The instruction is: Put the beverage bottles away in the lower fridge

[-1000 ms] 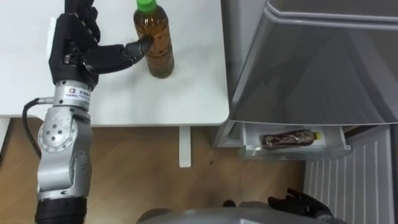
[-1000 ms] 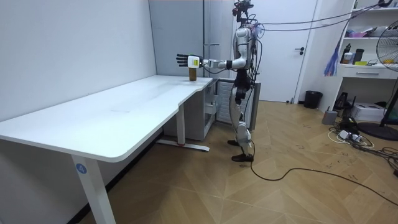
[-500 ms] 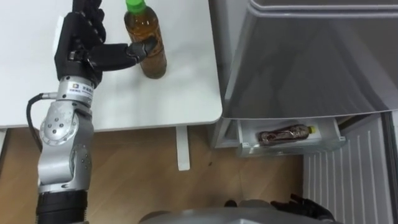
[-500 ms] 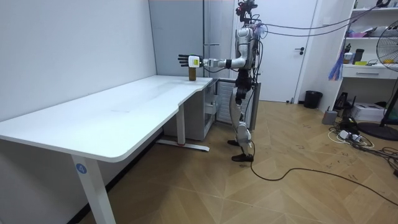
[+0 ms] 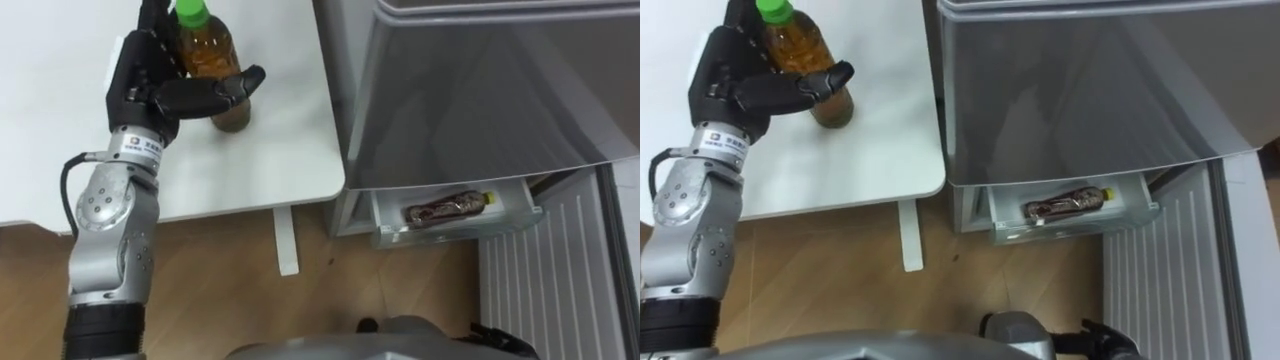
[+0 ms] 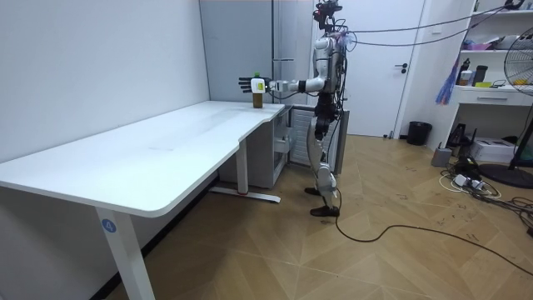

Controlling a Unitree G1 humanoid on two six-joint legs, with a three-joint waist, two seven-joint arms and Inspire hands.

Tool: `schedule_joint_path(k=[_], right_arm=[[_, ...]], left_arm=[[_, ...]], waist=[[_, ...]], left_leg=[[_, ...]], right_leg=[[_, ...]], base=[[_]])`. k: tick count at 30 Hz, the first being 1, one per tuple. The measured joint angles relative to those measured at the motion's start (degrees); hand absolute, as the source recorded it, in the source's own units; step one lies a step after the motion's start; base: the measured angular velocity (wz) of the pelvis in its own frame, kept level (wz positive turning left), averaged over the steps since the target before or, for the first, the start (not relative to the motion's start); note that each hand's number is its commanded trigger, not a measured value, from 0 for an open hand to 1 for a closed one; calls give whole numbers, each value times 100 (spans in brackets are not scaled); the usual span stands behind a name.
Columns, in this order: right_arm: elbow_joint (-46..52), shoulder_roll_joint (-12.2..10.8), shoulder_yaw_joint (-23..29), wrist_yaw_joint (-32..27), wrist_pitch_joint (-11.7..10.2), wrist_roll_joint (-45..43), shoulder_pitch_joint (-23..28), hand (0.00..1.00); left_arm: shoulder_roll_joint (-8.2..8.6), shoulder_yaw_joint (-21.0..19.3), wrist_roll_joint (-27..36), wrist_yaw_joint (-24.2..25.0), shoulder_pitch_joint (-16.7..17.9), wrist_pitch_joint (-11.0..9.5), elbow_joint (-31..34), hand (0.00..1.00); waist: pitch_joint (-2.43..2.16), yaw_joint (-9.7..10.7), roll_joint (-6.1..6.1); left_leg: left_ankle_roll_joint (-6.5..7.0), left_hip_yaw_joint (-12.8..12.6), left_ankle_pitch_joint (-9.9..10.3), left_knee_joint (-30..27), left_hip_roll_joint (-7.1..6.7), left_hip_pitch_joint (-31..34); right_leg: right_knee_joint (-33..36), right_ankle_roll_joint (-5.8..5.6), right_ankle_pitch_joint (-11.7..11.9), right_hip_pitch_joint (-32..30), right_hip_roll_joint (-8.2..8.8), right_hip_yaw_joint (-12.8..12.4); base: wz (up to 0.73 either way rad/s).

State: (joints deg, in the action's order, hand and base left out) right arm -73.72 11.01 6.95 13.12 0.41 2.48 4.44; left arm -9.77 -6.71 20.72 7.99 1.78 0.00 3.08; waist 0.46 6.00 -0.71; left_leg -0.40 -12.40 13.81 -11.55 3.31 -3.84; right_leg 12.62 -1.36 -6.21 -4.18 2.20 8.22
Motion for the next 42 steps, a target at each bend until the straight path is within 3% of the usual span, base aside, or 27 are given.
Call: schedule_joint_path(k=[5,6,7,8,42], right_arm=[[-5,0,2,-54,42,-65,5,0],[-5,0,3,-65,44,-65,8,0],[-4,0,2,-87,47,-66,6,0],[-4,0,2,-100,49,-66,6,0],[7,-26,3,-161,170,-391,-7,0]], left_arm=[[-30,27,1,1,-93,17,-19,0],[-30,27,1,1,-93,17,-19,43],[-29,27,1,1,-93,17,-19,93],[-29,27,1,1,-93,17,-19,100],[-28,127,3,12,-234,176,-221,100]], waist=[[10,5,9],[16,6,19],[21,9,28],[22,9,31],[6,17,43]], left_leg=[[1,-1,-1,-12,3,9],[1,-3,-1,-9,5,18],[0,-3,-1,-1,7,22],[0,-3,0,6,9,21],[0,-59,-1,46,16,11]], right_leg=[[1,1,1,6,-5,-7],[2,1,1,6,-8,-10],[2,1,1,6,-12,-11],[2,1,1,5,-14,-11],[0,3,1,-59,-29,-27]], base=[[0],[0],[0],[0],[0]])
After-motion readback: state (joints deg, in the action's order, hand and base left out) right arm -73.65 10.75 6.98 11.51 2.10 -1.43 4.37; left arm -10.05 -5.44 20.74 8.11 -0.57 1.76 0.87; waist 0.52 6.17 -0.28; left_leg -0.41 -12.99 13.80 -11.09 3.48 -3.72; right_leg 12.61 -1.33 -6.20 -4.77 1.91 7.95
